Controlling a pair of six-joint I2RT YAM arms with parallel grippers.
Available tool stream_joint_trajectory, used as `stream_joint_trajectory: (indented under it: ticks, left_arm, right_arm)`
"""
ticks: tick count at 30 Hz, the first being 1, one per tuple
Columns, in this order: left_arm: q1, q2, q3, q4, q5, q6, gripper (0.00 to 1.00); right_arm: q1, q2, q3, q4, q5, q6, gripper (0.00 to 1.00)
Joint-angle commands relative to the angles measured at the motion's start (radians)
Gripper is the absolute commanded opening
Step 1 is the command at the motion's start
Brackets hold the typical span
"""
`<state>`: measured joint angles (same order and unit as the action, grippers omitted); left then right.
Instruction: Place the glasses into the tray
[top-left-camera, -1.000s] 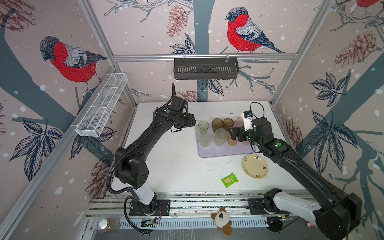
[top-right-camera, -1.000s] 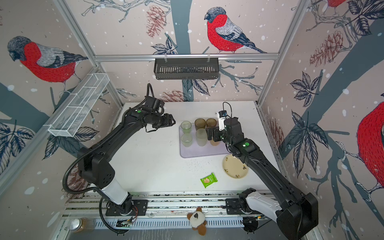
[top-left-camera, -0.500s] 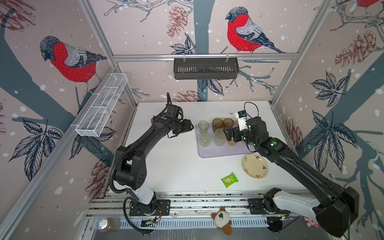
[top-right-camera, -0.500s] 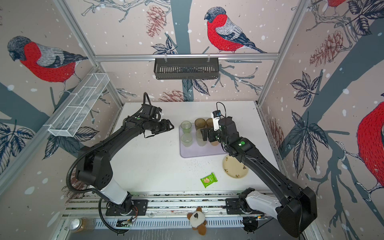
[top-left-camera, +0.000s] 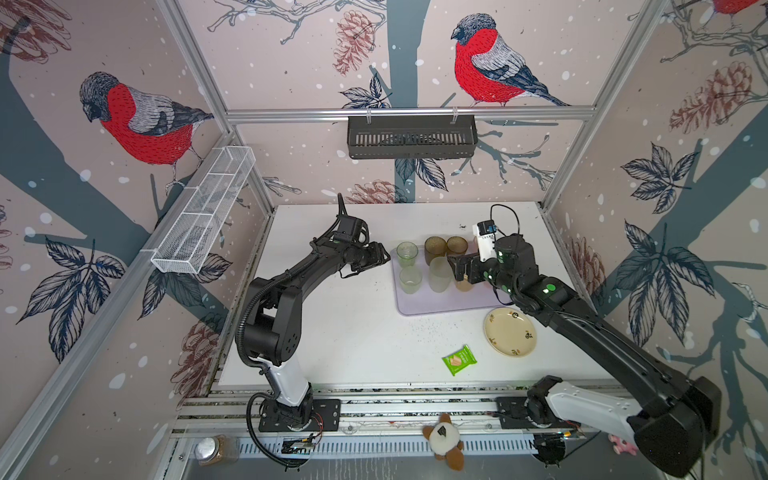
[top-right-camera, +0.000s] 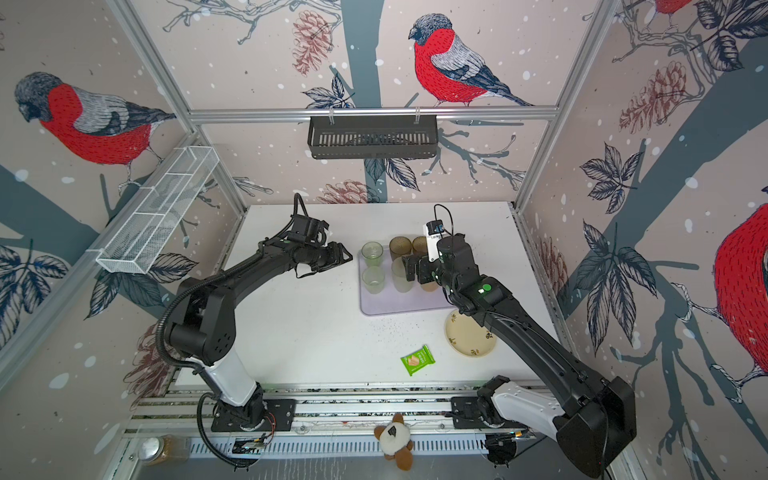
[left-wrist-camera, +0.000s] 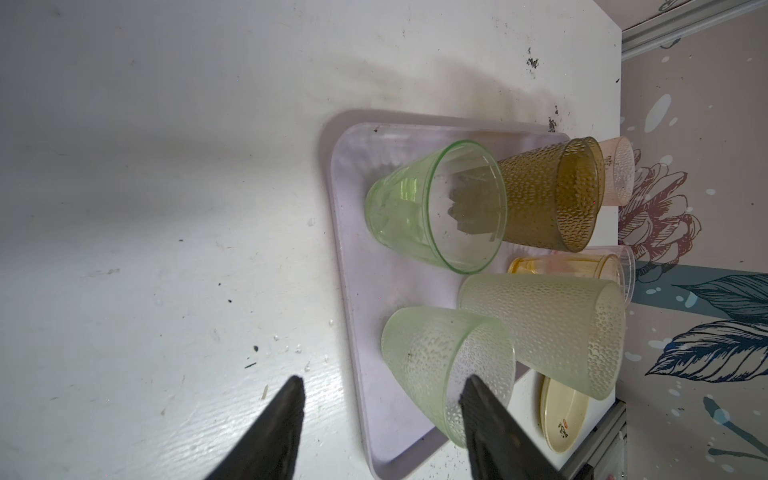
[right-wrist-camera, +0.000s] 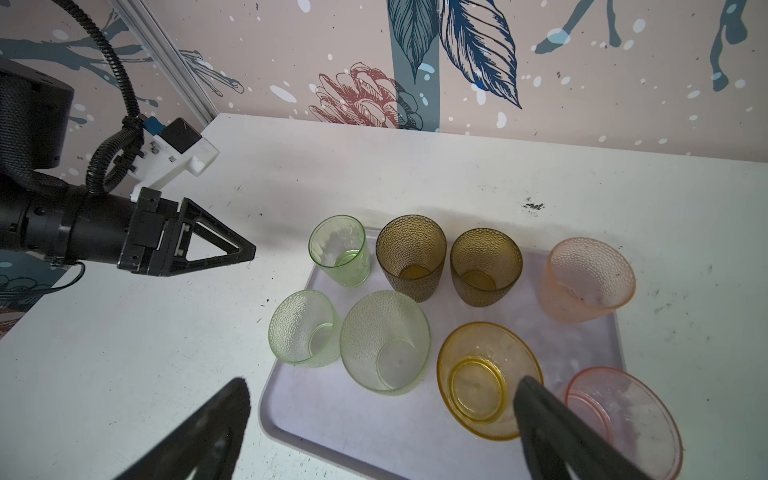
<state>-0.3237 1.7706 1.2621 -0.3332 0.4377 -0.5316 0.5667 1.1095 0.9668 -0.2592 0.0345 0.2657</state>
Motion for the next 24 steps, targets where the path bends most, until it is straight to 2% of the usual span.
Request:
stream_joint_trajectory:
  ticks: [1,24]
  left_arm:
    - [0.004,0.02,-0.01,0.073,0.019,-0.022,0.58]
    - [-0.033,0.151,-0.009,0.167,0.039,-0.056,0.46]
  right_arm:
    - [0.001,-0.004,0.003,0.027,0.018,0.008,0.99]
    - [0.001,0.025,0.005,0.046,-0.013,0.004,1.0]
